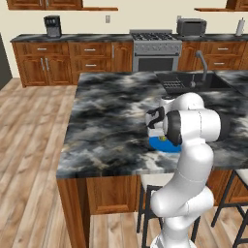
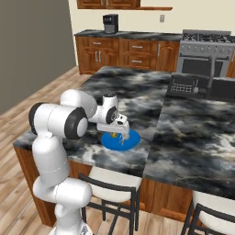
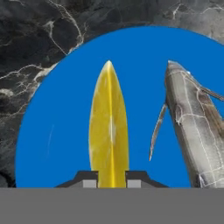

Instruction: Take the lemon wedge from the fridge and place it on the plate with fish on the dining counter.

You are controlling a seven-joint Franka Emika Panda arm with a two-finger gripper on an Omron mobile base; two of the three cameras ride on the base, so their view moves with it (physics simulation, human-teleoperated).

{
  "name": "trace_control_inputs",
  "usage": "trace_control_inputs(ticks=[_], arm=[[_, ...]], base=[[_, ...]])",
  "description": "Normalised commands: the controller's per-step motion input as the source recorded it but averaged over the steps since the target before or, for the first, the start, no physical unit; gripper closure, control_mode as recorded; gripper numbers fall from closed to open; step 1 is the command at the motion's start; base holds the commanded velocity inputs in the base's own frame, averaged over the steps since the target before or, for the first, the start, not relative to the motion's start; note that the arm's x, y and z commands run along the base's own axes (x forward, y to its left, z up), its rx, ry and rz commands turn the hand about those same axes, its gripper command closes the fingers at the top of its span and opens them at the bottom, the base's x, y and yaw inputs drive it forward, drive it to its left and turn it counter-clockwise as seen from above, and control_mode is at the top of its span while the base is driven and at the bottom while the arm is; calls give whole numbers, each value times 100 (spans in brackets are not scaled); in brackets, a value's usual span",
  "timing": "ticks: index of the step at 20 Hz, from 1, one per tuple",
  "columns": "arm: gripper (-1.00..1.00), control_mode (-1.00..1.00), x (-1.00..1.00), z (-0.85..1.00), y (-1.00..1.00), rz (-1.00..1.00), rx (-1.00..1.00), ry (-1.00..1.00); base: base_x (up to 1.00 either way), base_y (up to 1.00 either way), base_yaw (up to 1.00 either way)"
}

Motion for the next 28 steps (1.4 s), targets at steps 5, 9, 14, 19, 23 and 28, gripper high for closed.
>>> trace_control_inputs(ticks=[5, 9, 14, 19, 23, 28], arm=[[-100, -100, -3, 0, 0, 0, 0, -1], [-100, -100, -17, 77, 4, -3, 0, -18], [-100, -100, -63, 82, 1, 0, 0, -19], [-100, -100, -96, 10, -22, -1, 5, -41], [-100, -100, -100, 0, 12, 2, -16, -64], [-100, -100, -100, 17, 16, 1, -26, -57]], base=[[0, 0, 0], [0, 0, 0], [0, 0, 0], [0, 0, 0], [0, 0, 0], [0, 0, 0]])
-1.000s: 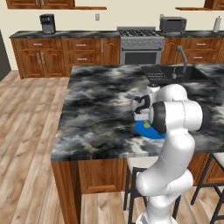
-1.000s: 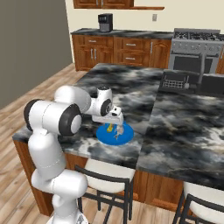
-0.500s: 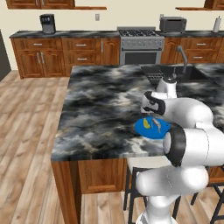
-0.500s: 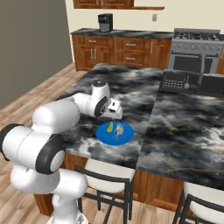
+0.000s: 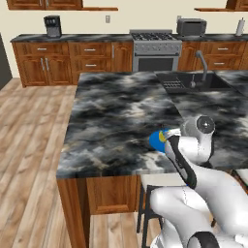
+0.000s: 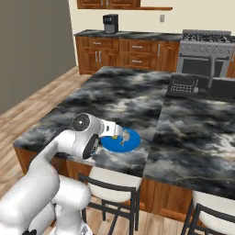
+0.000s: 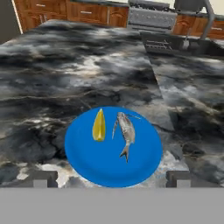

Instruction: Take the lemon wedge from the fridge and place it on the plate with fish on the dining counter.

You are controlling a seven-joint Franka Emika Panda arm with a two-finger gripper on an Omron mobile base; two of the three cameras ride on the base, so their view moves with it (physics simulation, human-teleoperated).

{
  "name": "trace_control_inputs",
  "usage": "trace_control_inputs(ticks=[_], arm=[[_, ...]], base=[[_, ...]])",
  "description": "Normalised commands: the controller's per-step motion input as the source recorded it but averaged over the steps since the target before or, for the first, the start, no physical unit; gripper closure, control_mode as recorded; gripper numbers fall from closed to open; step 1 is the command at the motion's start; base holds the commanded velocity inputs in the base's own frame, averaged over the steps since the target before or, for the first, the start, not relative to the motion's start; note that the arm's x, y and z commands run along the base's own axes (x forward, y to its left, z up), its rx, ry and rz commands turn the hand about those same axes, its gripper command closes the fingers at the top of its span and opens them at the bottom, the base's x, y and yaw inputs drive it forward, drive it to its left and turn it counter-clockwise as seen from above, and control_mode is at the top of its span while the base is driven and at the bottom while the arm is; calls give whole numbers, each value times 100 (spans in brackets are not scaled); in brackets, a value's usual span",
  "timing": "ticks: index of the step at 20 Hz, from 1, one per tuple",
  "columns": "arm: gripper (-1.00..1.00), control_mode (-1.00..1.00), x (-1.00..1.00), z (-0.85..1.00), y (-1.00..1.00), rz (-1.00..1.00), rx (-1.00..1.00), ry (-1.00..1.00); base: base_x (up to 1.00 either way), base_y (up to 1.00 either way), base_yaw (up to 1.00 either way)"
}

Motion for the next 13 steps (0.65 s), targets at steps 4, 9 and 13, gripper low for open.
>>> trace_control_inputs(ticks=[4, 9, 13], arm=[[-100, -100, -100, 85, 35, 9, -40, -14], [-100, -100, -62, 100, 52, 4, -34, 10], [-100, -100, -54, 100, 43, 9, -19, -5]], base=[[0, 0, 0], [0, 0, 0], [0, 0, 0]])
